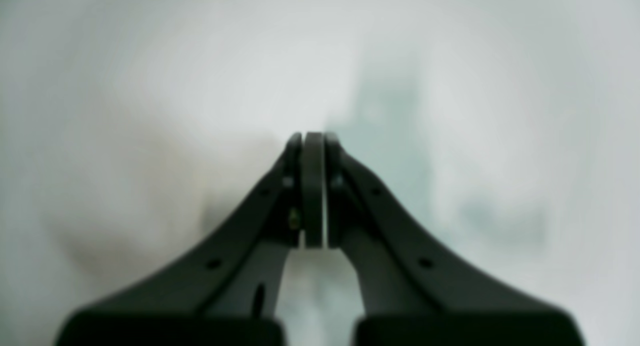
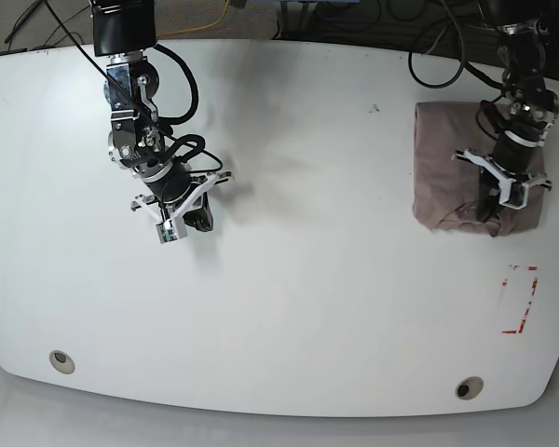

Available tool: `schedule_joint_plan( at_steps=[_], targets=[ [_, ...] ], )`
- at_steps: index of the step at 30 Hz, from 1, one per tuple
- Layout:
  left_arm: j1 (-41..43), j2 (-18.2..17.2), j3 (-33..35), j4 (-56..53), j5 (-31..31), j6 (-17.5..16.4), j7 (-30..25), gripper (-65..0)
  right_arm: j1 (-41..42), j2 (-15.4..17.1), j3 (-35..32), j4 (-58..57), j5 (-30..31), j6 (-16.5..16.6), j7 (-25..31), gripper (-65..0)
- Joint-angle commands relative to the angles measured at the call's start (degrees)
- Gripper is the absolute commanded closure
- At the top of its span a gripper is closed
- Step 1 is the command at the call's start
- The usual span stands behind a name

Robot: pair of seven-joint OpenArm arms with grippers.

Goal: Layout the t-shirt on the table in an organized manner, then fold the t-shirt properly
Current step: 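Press and push the bundle with the left gripper to the table edge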

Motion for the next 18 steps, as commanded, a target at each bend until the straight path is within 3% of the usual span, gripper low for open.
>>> schedule_joint_plan(
  at_steps=[1, 8, 18],
  targets=[
    [-0.19, 1.14, 1.11, 3.33, -0.88, -0.03, 0.46, 0.0, 1.26, 0.41, 0.28, 0.96, 0.59, 0.41, 1.34, 0.0],
    [0.78, 5.27, 2.51, 4.21, -0.7, 0.15, 1.61, 0.0, 1.35, 0.32, 0.28, 0.96, 0.59, 0.41, 1.34, 0.0],
    [1.48, 5.45, 2.34, -1.5, -0.7, 0.06, 1.34, 0.0, 1.26, 0.32, 0.28, 0.96, 0.59, 0.41, 1.34, 0.0]
  ],
)
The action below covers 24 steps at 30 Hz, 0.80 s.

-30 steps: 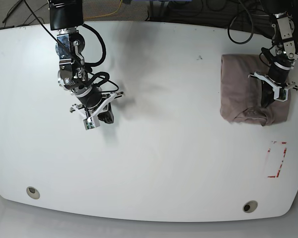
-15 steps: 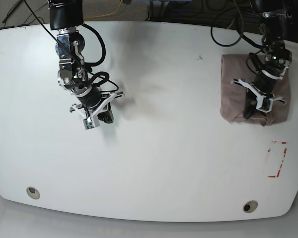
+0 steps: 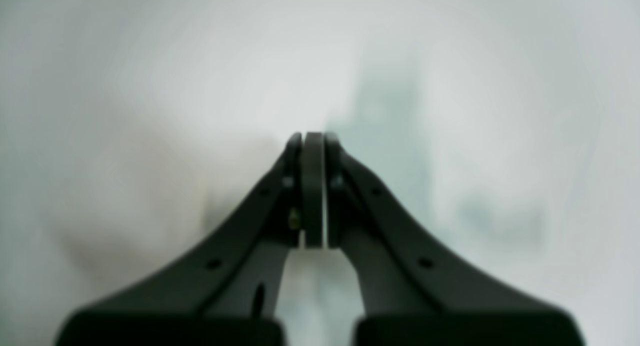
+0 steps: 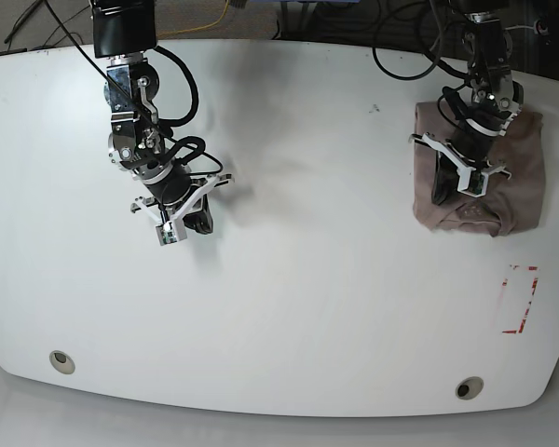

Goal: Layout the t-shirt on the table in an organized manner, then fold the t-shirt properly
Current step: 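Press and push the bundle with the left gripper to the table edge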

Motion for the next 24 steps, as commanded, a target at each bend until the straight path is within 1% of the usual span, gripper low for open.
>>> schedule_joint_plan(
  at_steps=[1, 9, 13, 17, 20, 24],
  targets=[
    [-0.27, -0.84, -0.33, -1.79, -0.92, 0.12, -1.28, 0.0, 0.89, 0.43, 0.26, 0.98, 0.59, 0.41, 1.34, 0.0],
    [-0.71, -3.75, -0.33, -10.49, -1.01, 0.12, -1.37, 0.0, 0.63, 0.43, 0.26, 1.16, 0.59, 0.41, 1.34, 0.0],
    [-2.73, -5.5, -0.59, -14.54, -1.1, 0.21, -1.46, 0.0, 0.63, 0.43, 0.26, 1.16, 0.68, 0.41, 1.34, 0.0],
    [-3.43, -5.68, -3.49, -16.21, -1.1, 0.12, -1.46, 0.0, 0.54, 0.43, 0.26, 1.16, 0.68, 0.41, 1.34, 0.0],
    [-3.43, -7.09, -5.96, -16.3, -1.1, 0.04, -1.46, 0.0, 0.54, 0.43, 0.26, 1.16, 0.68, 0.41, 1.34, 0.0],
    [-3.25, -9.11, -7.01, -16.47, -1.18, -0.05, -1.37, 0.0, 0.54, 0.43, 0.26, 1.24, 0.68, 0.41, 1.34, 0.0]
  ],
)
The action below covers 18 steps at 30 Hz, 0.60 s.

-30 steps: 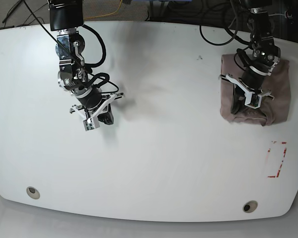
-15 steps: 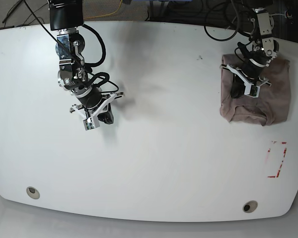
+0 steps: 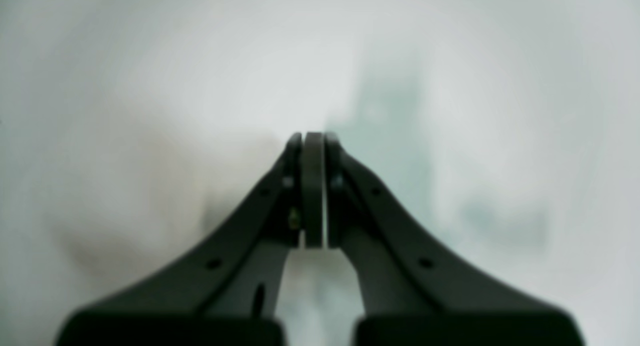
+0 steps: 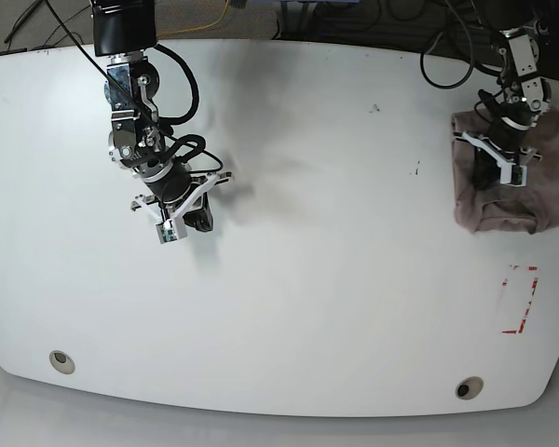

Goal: Layout the t-shirt on the table in an organized manner, then fold the t-shirt properly
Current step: 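Press and push the bundle with the left gripper to the table edge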

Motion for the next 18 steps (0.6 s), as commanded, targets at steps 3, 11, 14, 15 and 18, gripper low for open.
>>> schedule_joint_plan(
  at_steps=[3, 11, 14, 15, 18],
  targets=[
    [0.22, -3.26, -1.16, 0.6, 1.11, 0.91, 1.8, 0.0, 0.93, 0.43, 0.26, 1.24, 0.66, 0.43, 1.34, 0.0],
    [1.89, -5.98, -5.82, 0.51, 1.11, -2.78, 1.89, 0.0, 0.93, 0.43, 0.26, 1.24, 0.66, 0.43, 1.34, 0.0],
    [2.07, -6.69, -7.22, 0.51, 1.2, -4.54, 2.07, 0.0, 0.93, -0.36, 0.26, 1.24, 0.66, 0.43, 1.34, 0.0],
    [2.07, -6.86, -7.66, 0.51, 1.29, -4.98, 2.07, 0.0, 0.93, -0.71, 0.26, 1.24, 0.66, 0.43, 1.34, 0.0],
    [2.07, -7.04, -8.98, 0.6, 1.29, -5.33, 2.07, 0.0, 0.93, -0.88, 0.26, 1.24, 0.66, 0.43, 1.34, 0.0]
  ],
)
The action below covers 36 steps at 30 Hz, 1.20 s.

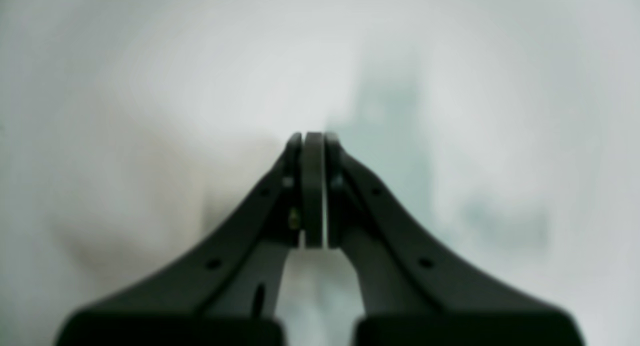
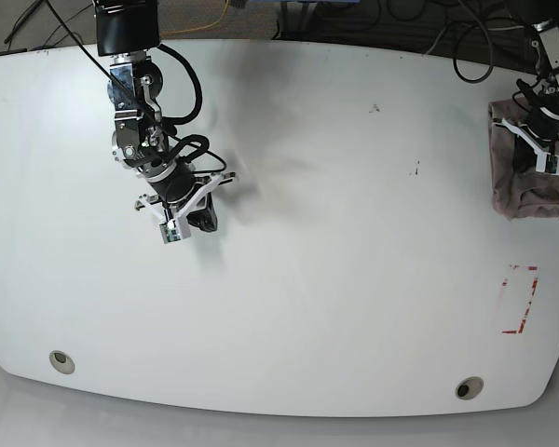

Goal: Layout the t-shirt on the table in an organized manner, then fold the t-shirt properly

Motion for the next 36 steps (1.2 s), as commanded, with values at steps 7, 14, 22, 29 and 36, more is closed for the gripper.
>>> schedule_joint_plan(
  at_steps=[7, 14, 22, 29, 36],
  targets=[
    [-0.31, -1.36, -2.67, 4.42, -1.03, -0.15, -1.1, 0.0, 0.95, 0.14, 0.28, 1.77, 0.66, 0.41, 1.34, 0.0],
    [-0.31, -0.12, -2.5, 10.4, -1.21, -0.15, -1.1, 0.0, 0.95, 0.14, 0.28, 3.18, 0.66, 0.41, 1.16, 0.0],
    [-0.49, 4.71, -0.56, 18.93, -1.12, -0.15, -1.1, 0.0, 0.78, 0.41, 0.28, 6.08, 0.22, 0.41, 1.08, 0.0],
    [-0.49, 8.67, 4.71, 23.94, -0.86, 0.29, -1.37, 0.0, -1.16, 3.13, 0.54, 10.56, -0.05, 0.32, 1.25, 0.0],
    [-0.58, 13.85, 8.49, 27.1, -0.68, 4.77, -1.46, 0.0, -3.62, 7.44, 0.63, 14.69, -3.21, 0.14, 1.43, 0.0]
  ],
)
